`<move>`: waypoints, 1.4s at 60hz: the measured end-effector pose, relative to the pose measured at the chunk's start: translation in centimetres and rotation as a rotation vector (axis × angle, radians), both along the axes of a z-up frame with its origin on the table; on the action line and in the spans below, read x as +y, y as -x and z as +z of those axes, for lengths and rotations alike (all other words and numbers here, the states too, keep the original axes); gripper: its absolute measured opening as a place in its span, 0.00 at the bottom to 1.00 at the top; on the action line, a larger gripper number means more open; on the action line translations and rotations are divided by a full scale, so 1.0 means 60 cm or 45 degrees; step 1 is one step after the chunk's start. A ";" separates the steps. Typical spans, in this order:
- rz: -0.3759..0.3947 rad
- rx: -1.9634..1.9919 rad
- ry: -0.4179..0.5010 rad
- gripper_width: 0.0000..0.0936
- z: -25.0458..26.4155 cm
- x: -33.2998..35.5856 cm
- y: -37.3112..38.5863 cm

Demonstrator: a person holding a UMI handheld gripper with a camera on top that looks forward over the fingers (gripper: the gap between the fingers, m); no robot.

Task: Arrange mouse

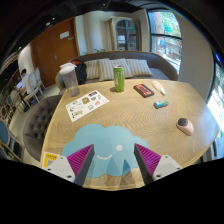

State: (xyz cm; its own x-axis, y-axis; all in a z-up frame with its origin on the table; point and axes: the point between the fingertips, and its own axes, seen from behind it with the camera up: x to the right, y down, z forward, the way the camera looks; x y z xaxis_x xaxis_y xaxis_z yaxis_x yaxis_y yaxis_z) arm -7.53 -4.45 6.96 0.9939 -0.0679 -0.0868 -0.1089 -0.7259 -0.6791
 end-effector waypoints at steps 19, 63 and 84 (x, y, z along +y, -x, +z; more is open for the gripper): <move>-0.162 -0.041 0.028 0.88 -0.042 -0.043 -0.140; -0.153 -0.099 -0.063 0.87 -0.149 0.089 -0.611; -0.221 -0.083 -0.154 0.56 -0.150 0.172 -0.648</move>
State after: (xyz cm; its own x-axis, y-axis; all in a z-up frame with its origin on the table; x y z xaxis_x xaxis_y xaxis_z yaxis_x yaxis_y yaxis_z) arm 31.37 5.89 -2.05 0.9719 -0.2318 -0.0411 -0.1786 -0.6126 -0.7700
